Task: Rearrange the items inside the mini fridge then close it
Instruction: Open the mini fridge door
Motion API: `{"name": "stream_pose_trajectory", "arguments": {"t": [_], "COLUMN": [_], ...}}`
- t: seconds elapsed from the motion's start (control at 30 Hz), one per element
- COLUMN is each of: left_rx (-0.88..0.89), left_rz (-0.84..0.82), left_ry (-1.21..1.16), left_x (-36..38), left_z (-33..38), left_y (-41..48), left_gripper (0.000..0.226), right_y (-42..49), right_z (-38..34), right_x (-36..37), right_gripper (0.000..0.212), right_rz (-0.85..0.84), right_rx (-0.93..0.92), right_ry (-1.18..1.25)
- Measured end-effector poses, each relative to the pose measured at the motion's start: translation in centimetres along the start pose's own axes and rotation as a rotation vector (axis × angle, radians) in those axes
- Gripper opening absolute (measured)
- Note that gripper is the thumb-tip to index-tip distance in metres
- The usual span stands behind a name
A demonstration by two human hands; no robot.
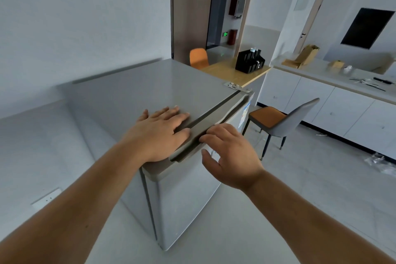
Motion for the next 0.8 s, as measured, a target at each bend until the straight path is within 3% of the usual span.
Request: {"name": "stream_pose_trajectory", "arguments": {"t": [0.1, 0.23, 0.5, 0.67, 0.8], "left_rx": [-0.023, -0.044, -0.048, -0.074, -0.081], "left_rz": [0.008, 0.009, 0.015, 0.009, 0.009], "left_ry": [-0.006, 0.001, 0.069, 0.104, 0.117], "left_x": [-0.1, 0.1, 0.1, -0.2, -0.4], "left_z": [-0.3, -0.5, -0.6, -0.4, 0.0], "left_y": [0.0, 0.2, -0.1, -0.2, -0.4], "left_gripper": [0.088, 0.082, 0.078, 0.092, 0.093], "right_y": [-0.2, 0.2, -3.7, -6.0, -7.3], "right_z": [-1.1, -1.5, 0.5, 3.4, 6.3], "right_x": [0.3, -0.3, -4.9, -7.7, -9.1], "right_gripper": [0.032, 0.032, 0.033, 0.033, 0.053], "right_rz": [-0.07, -0.113, -0.095, -0.107, -0.167], "right_rx": [-0.008, 0.033, 0.043, 0.309, 0.499], "right_ry": [0.018, 0.011, -0.001, -0.058, -0.058]}}
Point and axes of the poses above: each hand's wrist, its own y-axis towards the middle knuckle, its own x-axis out of the palm, z = x × y, the point moved 8 cm from there along y, towards the middle knuckle, and after that the axes turned 4 degrees about -x, right-handed, at the moved point
